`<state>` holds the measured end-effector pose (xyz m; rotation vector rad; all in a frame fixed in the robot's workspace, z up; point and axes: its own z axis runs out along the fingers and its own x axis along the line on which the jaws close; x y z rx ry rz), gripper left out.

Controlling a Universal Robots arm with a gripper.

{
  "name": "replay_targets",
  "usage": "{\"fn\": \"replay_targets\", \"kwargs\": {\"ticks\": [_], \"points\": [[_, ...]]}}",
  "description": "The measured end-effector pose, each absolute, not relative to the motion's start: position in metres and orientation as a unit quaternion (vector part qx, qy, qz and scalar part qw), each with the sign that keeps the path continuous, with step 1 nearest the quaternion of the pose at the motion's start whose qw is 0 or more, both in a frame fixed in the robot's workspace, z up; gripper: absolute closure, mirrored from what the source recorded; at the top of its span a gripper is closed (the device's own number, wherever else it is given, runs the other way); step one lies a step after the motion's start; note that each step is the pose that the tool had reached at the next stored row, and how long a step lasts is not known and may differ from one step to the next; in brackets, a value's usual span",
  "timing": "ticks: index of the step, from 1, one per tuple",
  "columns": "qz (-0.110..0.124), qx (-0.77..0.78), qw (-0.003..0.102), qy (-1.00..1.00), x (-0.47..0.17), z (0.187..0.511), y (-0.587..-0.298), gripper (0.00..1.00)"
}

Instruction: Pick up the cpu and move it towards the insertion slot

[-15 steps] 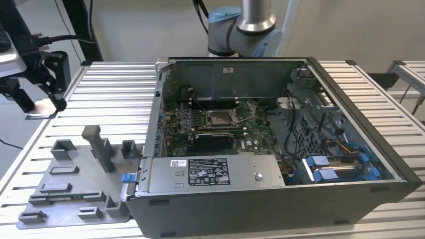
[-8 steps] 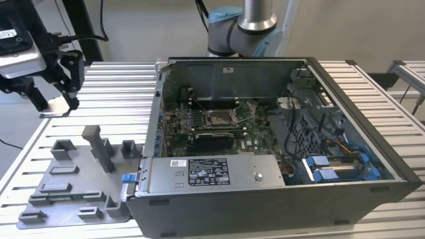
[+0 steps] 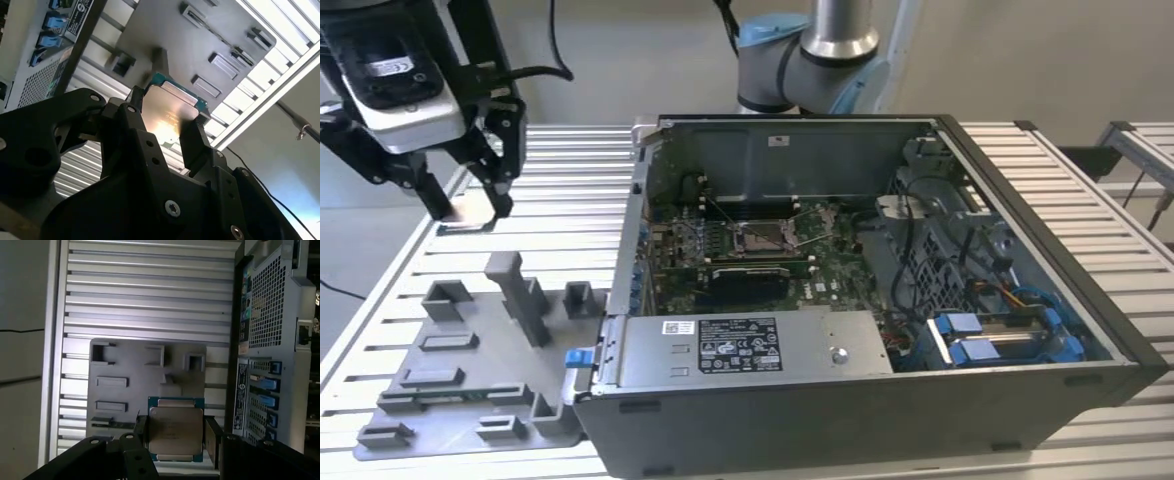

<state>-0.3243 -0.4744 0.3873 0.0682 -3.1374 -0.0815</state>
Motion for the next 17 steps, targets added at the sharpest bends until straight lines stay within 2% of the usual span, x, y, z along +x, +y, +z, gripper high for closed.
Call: {"fn": "replay_targets", "kwargs": {"ticks": [17], "points": [[-0.026, 0.021, 0.001, -0.999, -0.26, 0.387, -0.469, 1.0]]}}
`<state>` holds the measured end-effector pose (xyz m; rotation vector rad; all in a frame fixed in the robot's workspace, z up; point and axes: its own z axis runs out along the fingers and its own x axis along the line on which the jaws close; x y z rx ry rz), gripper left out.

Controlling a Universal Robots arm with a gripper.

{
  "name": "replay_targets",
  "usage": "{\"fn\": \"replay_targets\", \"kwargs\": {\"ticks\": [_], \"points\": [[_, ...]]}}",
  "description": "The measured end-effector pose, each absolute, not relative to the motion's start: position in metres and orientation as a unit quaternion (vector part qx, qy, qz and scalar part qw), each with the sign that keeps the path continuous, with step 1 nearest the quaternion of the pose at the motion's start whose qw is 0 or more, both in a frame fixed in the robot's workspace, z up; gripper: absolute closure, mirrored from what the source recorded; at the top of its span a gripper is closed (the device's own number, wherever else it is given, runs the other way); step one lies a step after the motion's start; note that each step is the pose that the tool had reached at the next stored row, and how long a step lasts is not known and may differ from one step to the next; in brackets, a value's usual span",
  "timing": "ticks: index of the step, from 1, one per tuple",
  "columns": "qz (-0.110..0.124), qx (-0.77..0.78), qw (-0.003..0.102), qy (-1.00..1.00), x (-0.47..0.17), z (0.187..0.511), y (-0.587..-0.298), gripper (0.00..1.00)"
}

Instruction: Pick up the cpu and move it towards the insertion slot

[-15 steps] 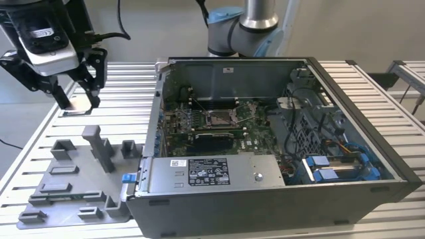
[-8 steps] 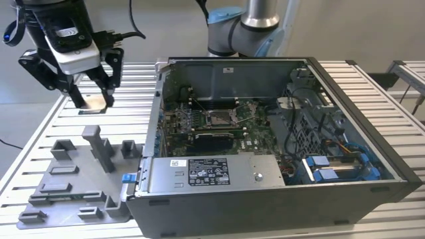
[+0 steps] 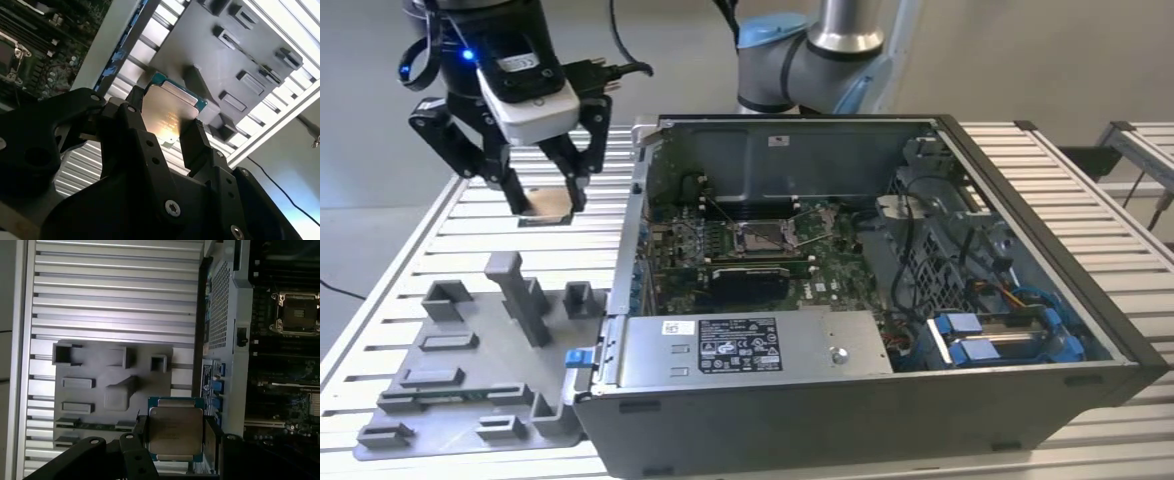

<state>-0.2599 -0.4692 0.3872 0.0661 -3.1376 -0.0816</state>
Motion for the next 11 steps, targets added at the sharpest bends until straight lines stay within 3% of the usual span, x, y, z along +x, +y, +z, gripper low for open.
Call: {"fn": "replay_targets", "kwargs": {"ticks": [11], "points": [[-0.026, 0.021, 0.001, -0.999, -0.219, 0.387, -0.466, 1.0]]}}
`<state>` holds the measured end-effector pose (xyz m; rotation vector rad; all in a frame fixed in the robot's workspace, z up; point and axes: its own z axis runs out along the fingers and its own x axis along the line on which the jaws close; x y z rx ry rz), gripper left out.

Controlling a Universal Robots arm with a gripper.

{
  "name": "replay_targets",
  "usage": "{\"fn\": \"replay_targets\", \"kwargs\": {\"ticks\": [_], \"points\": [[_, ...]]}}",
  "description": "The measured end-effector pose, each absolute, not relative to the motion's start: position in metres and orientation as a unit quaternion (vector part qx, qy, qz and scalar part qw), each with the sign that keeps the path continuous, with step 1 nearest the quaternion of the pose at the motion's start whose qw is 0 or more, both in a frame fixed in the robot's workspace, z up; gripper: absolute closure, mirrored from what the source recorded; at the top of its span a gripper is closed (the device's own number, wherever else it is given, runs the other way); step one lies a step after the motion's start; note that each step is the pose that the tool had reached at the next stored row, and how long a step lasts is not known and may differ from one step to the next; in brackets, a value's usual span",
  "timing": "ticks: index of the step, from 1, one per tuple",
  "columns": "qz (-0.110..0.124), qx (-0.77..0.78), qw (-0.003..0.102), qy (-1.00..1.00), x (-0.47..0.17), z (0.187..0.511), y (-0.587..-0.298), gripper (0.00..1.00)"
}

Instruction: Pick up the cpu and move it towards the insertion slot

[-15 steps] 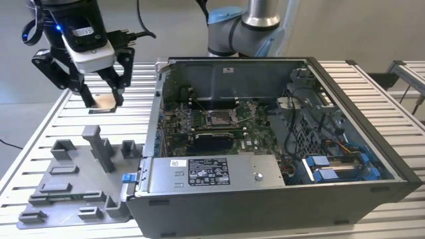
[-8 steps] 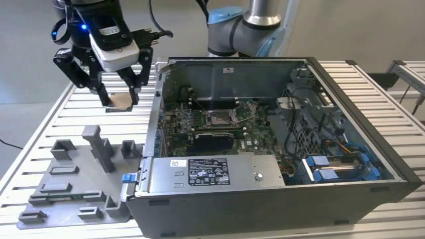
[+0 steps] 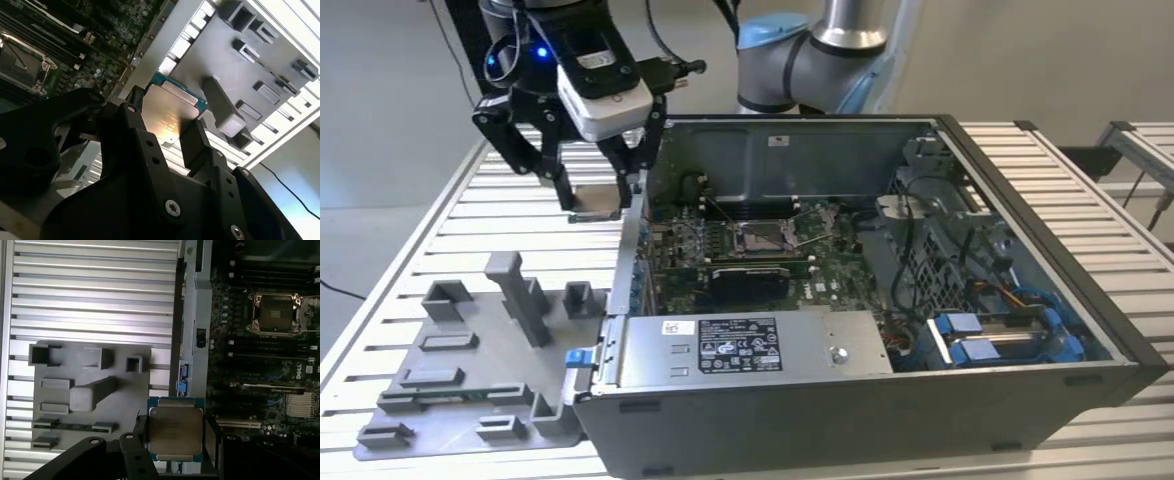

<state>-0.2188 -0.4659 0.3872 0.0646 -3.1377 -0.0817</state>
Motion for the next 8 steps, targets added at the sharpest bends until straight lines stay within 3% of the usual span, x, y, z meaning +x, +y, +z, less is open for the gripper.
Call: {"fn": "replay_targets", "kwargs": {"ticks": [8], "points": [[-0.026, 0.02, 0.001, -0.999, -0.186, 0.387, -0.463, 1.0]]}}
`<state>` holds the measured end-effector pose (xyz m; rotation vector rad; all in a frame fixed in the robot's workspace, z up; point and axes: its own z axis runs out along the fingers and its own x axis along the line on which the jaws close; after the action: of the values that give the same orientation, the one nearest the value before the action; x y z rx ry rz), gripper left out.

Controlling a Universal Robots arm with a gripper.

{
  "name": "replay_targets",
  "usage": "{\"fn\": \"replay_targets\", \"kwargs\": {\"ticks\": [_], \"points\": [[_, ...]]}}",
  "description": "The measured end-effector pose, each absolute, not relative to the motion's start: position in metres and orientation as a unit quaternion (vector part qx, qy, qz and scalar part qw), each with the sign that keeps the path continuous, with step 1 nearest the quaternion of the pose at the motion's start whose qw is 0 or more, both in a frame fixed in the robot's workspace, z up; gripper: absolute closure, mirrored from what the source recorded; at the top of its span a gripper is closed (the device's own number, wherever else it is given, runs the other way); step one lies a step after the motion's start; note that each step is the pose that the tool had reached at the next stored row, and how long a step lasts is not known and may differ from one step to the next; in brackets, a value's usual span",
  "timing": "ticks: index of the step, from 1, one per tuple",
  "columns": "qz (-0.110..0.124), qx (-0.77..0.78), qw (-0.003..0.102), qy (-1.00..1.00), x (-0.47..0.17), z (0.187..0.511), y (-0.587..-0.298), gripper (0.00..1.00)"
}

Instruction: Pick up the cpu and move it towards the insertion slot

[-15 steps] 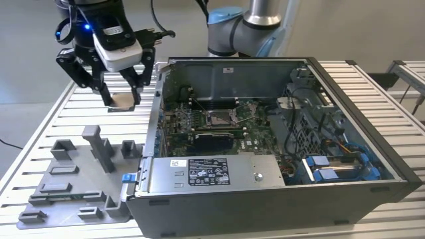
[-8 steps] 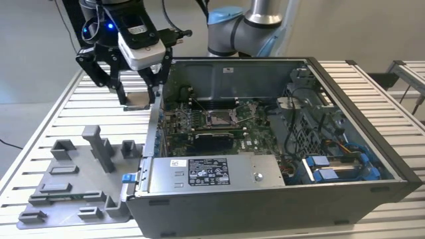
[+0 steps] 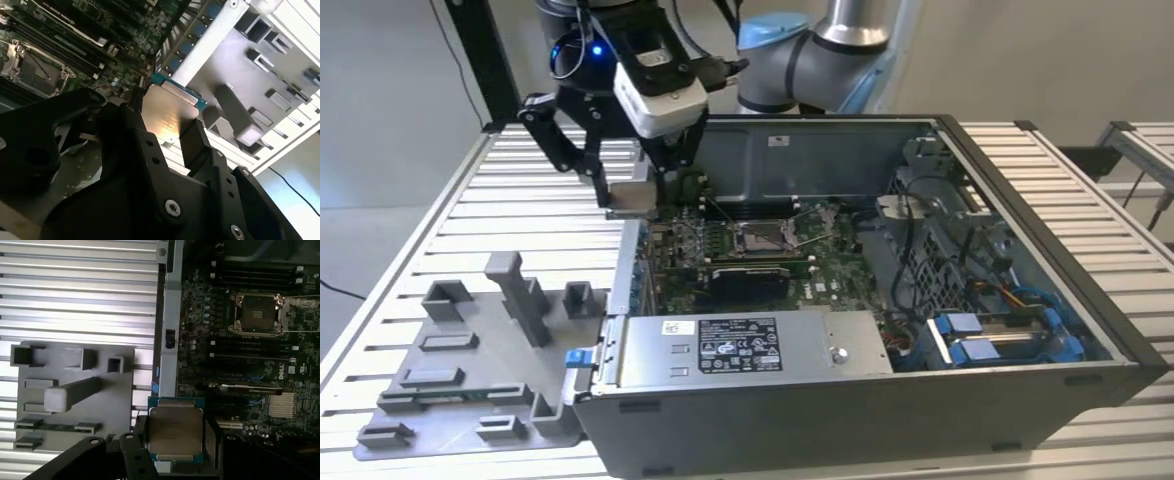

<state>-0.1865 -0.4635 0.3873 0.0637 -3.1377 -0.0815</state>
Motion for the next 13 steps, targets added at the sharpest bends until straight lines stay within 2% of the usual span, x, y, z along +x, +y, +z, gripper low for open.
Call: {"fn": "replay_targets", "kwargs": {"ticks": [13], "points": [[-0.026, 0.02, 0.001, -0.999, -0.13, 0.387, -0.46, 1.0]]}}
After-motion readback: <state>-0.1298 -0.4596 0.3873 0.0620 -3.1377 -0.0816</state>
